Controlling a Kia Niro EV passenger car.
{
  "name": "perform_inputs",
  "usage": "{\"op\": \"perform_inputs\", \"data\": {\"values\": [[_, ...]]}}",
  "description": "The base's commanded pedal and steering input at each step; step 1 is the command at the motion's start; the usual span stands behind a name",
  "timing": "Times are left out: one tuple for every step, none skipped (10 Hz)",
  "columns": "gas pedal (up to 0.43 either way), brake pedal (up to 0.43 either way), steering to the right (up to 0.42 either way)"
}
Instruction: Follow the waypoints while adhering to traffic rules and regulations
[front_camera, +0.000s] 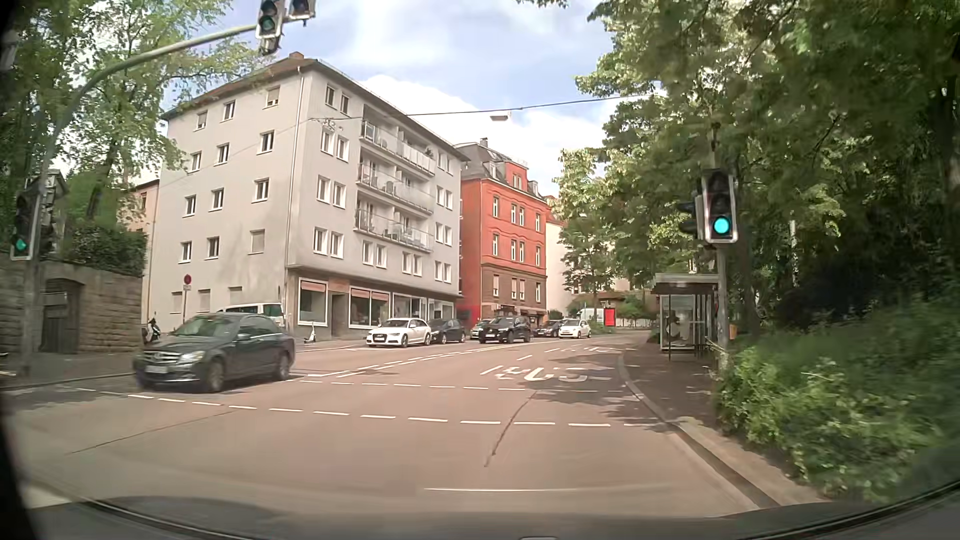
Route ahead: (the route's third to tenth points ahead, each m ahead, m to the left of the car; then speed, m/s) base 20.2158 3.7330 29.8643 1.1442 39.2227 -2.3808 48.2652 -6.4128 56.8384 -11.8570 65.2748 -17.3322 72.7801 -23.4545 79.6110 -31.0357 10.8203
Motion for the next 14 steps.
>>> {"op": "perform_inputs", "data": {"values": [[0.138,0.0,0.052],[0.138,0.0,0.052],[0.138,0.0,0.051],[0.138,0.0,0.048],[0.138,0.0,0.045],[0.138,0.0,0.043],[0.138,0.0,0.043],[0.138,0.0,0.043],[0.138,0.0,0.043],[0.138,0.0,0.04],[0.138,0.0,0.036],[0.13,0.0,0.036],[0.0,0.0,0.036],[0.0,0.0,0.036]]}}
